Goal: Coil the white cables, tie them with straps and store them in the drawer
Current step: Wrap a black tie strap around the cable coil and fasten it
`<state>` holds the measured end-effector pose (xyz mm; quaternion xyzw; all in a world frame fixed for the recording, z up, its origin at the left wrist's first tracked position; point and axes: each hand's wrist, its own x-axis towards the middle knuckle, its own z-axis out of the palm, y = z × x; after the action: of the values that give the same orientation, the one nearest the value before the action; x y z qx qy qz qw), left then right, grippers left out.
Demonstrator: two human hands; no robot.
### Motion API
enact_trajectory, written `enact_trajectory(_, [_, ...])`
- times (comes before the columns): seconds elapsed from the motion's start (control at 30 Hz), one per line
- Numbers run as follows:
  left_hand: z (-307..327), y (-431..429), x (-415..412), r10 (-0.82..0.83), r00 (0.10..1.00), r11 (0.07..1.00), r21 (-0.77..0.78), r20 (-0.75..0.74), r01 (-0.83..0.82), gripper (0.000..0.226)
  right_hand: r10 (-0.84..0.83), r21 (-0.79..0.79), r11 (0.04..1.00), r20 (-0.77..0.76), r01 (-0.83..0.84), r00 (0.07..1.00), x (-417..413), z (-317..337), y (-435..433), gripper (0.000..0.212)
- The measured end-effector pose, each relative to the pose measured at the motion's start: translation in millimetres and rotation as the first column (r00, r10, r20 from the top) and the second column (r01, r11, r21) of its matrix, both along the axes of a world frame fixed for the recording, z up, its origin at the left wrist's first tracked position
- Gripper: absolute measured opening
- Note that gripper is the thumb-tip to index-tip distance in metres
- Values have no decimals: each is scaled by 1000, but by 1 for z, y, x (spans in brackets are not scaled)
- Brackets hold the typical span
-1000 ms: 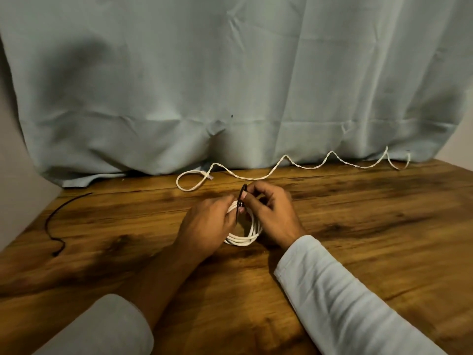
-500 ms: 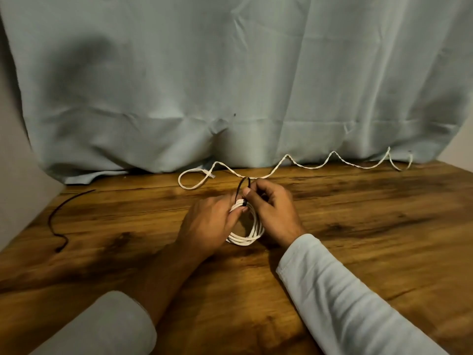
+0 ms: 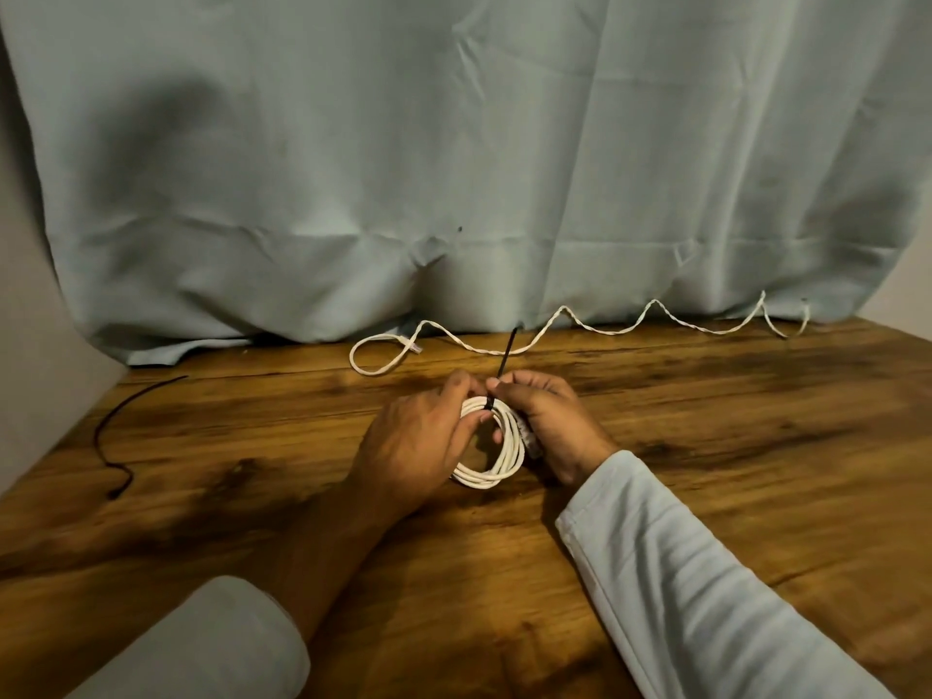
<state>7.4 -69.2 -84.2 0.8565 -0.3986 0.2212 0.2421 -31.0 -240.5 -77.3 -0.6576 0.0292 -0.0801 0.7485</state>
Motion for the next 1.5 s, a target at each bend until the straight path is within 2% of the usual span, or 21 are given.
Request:
enact_trajectory(0.2, [-3,0,0,-38,998,998,-42,-55,36,29,17,46,999,-113,-12,993,3,-2,-3,15])
enact_trajectory(0.3, [-4,1,1,-88,996,994,-68,-36,85,32,21,91,996,-145,-8,989,2,0,-4,13])
enact_trajectory(0.47, [-4,0,0,-134,991,981,-141,-7,132,34,31,106,994,-184,-12,982,-1,4,-6,23])
enact_trajectory(0.6, [-5,0,3,-125,992,980,-158,-25,120,32,-51,136,988,-179,76,983,1,1,-2,6])
enact_trajectory(0.67, [-6,0,5,-105,994,984,-148,-35,99,30,-66,138,987,-143,86,988,4,-3,-1,19])
enact_trajectory(0.8, [-9,1,12,-51,993,983,-180,-104,32,23,49,100,994,-40,-45,998,3,-2,-1,28])
enact_trajectory(0.93, [-11,3,20,-116,963,963,-263,-243,50,20,130,-18,991,-83,-131,988,1,-2,-2,22])
enact_trajectory(1.03, [-12,2,21,-172,942,946,-314,-289,77,17,86,-102,990,-140,-100,986,-2,-2,0,24])
enact_trajectory(1.23, [-13,2,23,-204,918,932,-356,-341,75,16,7,-112,993,-123,-21,992,-1,-5,10,26])
enact_trajectory(1.33, [-13,1,23,-209,909,932,-354,-360,75,15,28,-129,991,-127,-44,991,-4,-2,11,11])
enact_trajectory(1.4, [-12,1,23,-216,901,933,-352,-376,76,14,9,-150,988,-131,-28,991,-5,-2,9,21])
enact_trajectory(1.43, [-12,1,23,-216,899,934,-349,-381,77,14,1,-159,987,-147,-25,989,-3,-2,8,21])
enact_trajectory(1.47, [-12,0,23,-214,900,935,-345,-379,77,14,-2,-163,986,-155,-23,988,-4,-1,9,11])
enact_trajectory(1.5, [-12,0,23,-212,903,937,-341,-374,79,14,-6,-160,987,-150,-18,989,-3,-2,9,13])
